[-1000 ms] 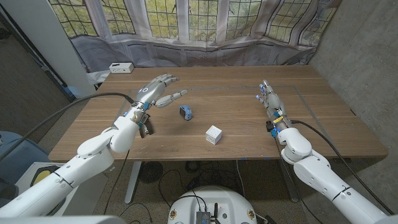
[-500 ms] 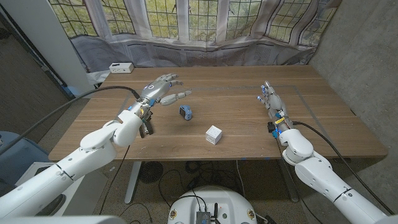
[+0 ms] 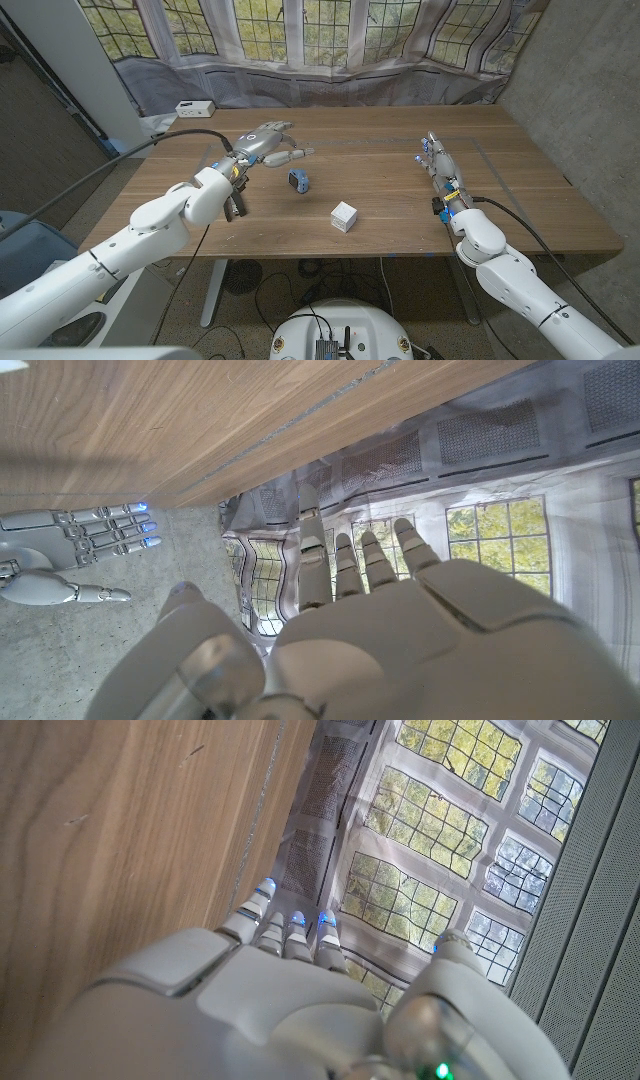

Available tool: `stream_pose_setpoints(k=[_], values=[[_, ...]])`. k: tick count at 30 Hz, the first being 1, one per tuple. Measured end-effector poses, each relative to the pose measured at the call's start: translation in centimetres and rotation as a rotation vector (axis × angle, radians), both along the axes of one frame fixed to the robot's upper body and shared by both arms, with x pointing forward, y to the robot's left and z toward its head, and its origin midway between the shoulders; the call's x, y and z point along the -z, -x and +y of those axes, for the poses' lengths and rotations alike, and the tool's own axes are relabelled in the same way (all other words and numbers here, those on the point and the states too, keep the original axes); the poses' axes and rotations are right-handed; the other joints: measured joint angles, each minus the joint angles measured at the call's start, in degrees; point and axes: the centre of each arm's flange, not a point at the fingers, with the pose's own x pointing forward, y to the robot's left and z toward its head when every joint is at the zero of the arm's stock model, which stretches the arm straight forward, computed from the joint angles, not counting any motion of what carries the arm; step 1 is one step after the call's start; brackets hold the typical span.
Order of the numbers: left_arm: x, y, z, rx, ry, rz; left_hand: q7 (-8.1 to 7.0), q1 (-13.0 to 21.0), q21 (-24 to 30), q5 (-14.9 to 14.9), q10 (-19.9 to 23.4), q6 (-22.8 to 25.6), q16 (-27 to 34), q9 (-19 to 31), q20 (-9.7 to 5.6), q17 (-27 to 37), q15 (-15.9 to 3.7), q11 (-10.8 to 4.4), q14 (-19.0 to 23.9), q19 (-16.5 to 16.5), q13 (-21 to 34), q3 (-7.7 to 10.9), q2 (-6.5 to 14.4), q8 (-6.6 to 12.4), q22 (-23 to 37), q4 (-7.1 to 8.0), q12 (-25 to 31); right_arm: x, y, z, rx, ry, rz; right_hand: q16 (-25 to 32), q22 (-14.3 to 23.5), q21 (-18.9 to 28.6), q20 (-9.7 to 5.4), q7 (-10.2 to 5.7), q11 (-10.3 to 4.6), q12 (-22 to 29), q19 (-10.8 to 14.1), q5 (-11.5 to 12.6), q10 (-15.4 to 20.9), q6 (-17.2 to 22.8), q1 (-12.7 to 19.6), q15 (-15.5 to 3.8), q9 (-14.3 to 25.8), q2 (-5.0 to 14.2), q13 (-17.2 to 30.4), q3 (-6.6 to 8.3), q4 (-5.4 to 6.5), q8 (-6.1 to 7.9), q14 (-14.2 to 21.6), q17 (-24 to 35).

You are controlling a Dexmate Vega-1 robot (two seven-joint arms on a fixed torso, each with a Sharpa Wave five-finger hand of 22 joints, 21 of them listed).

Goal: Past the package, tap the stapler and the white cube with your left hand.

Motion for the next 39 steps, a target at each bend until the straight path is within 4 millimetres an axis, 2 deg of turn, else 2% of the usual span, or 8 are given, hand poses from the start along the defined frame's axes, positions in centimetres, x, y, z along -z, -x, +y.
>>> stream_pose_setpoints(k=[3,8,15,22,36,39], values=[[-0.2,0.0,-0.2,-0.005,-0.013,0.011,1.02,-0.76,0.24,0.41,0.31,1.19,0.0,0.08,0.0,0.0,0.0,-0.3,0.0,-0.01,-0.08,-0.23,0.0,0.1,0.0,0.23,0.23,0.0,0.1,0.0,0.0,0.0,0.0,0.0,0.0,-0.23,0.0,0.0,0.0,-0.27,0.0,0.0,0.0,0.0,0.0,0.0,0.0,0.0,0.0,0.0,0.0,0.0,0.0,0.0],[-0.6,-0.2,-0.6,-0.014,-0.039,0.028,1.8,-0.75,0.24,0.43,1.09,3.61,0.0,0.17,0.0,0.0,-0.13,-0.14,0.21,0.0,-0.15,-0.47,0.0,0.22,0.0,0.47,0.23,0.0,0.2,-0.1,0.0,-0.002,0.0,0.0,0.0,-0.23,0.0,0.0,-0.31,-0.32,0.0,0.0,0.31,0.0,0.0,0.0,0.0,0.0,0.0,0.0,0.0,0.0,0.0,0.0],[-0.9,-0.4,-1.0,-0.032,-0.072,0.054,2.25,-1.37,0.5,0.43,2.45,6.7,0.52,0.16,-0.01,0.01,-0.19,-0.2,1.47,0.0,-0.15,-0.93,-0.05,0.67,0.0,0.49,0.67,0.2,0.4,-0.2,0.003,-0.006,0.001,0.0,0.0,-0.22,0.0,0.0,-0.32,-0.32,0.0,0.0,0.31,0.0,0.0,0.0,0.0,0.0,0.0,0.0,0.0,0.0,0.0,-0.01],[-1.0,-0.7,-1.4,-0.043,-0.095,0.072,1.93,-1.43,0.5,0.82,2.88,7.02,0.61,0.16,-0.01,0.01,-0.19,-0.38,1.47,0.0,-0.15,-1.09,-0.07,0.67,-0.01,0.65,1.11,0.2,0.6,-0.3,0.008,-0.009,0.0,0.0,0.0,-0.22,0.32,0.0,-0.31,-0.31,-0.32,0.0,0.31,0.0,0.0,0.0,0.0,0.0,0.0,-0.02,-0.02,0.0,-0.01,-0.01],[-0.7,-1.8,-1.4,-0.057,-0.11,0.117,2.25,-1.43,0.5,0.88,2.88,7.33,0.61,0.16,-0.01,0.01,-0.5,-0.38,1.77,0.0,-0.14,-1.32,-0.07,0.67,-0.01,0.88,1.11,0.3,0.9,-0.2,0.011,-0.007,-0.002,0.0,0.0,-0.22,0.31,-0.1,-0.31,-0.32,-0.32,0.0,0.31,0.51,0.0,-0.01,0.0,0.0,0.0,-0.2,-0.2,0.0,-0.01,-0.02],[-0.7,-1.9,-1.4,-0.058,-0.112,0.119,2.02,-1.43,0.5,0.88,2.88,7.09,0.61,0.16,-0.01,0.01,-0.5,-0.38,1.77,0.0,-0.14,-1.32,-0.07,0.17,-0.01,0.88,1.11,0.3,0.9,-0.2,0.011,-0.006,-0.002,0.0,0.0,-0.21,0.31,-0.1,-0.31,-0.31,-0.32,0.0,0.31,0.51,0.0,-0.01,0.0,0.0,0.0,-0.2,-0.2,0.0,-0.01,-0.02]])
